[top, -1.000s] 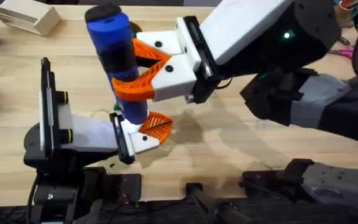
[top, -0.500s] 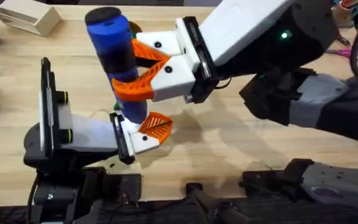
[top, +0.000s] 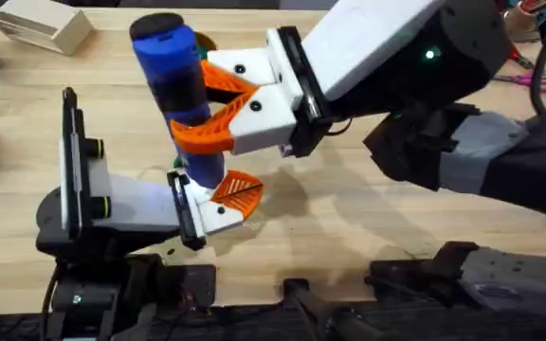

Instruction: Pick up the gripper from the table and insert it into the empty holder that is missing its gripper. Then pick up a screw, insert it into the mounting hole, and use the screwdriver to tighten it. Finally, clean up the table by picking up the vegetable and placing it into the bucket.

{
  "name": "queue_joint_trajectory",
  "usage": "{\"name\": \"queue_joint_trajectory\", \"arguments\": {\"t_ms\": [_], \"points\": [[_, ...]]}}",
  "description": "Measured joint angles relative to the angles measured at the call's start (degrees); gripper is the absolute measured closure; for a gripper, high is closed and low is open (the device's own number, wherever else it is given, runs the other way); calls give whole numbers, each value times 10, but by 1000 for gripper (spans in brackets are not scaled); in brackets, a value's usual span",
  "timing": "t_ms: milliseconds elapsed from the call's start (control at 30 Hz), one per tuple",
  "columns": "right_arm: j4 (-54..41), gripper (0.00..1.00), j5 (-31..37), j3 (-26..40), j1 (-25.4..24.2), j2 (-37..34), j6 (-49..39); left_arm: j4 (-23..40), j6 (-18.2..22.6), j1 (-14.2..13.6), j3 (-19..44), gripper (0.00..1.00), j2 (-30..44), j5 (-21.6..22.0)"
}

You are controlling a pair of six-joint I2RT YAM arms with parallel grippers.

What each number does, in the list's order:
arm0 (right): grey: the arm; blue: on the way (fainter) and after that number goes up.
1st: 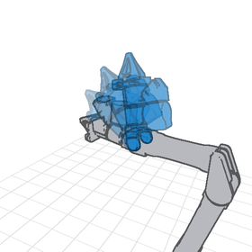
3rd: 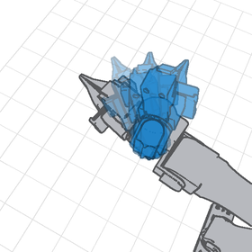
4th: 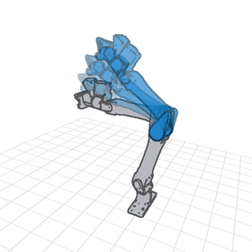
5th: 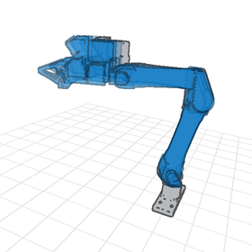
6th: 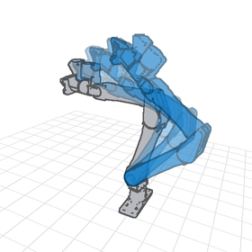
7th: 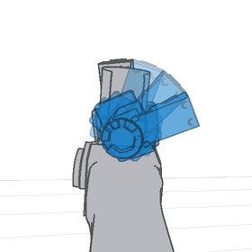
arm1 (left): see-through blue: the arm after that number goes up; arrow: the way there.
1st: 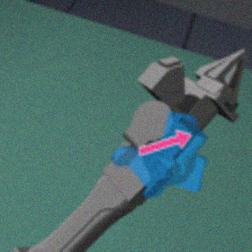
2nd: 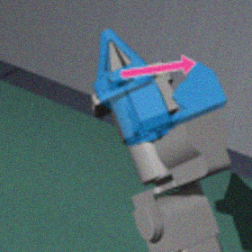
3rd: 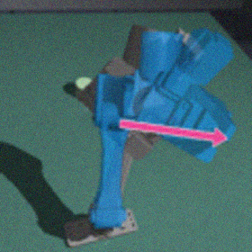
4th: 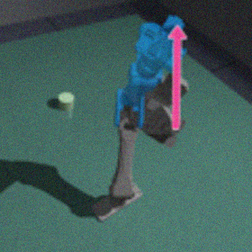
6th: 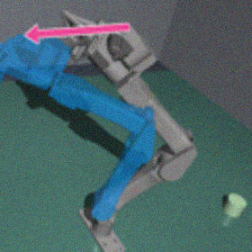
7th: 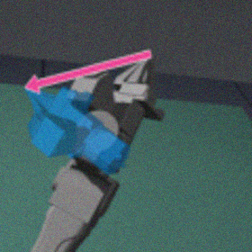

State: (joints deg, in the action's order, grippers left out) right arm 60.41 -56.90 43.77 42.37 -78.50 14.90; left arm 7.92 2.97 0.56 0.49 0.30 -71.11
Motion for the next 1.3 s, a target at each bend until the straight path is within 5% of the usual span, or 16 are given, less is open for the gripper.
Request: {"name": "queue_joint_trajectory", "arguments": {"t_ms": [1000, 1300], "points": [[26, 972, -19, 6, 1, -16, 0, 0, -4, 0, 0, 994, 0, 2], [14, 972, -57, 93, -3, -13, 0, 0, -4, 0, 0, 994, 0, 2]]}}
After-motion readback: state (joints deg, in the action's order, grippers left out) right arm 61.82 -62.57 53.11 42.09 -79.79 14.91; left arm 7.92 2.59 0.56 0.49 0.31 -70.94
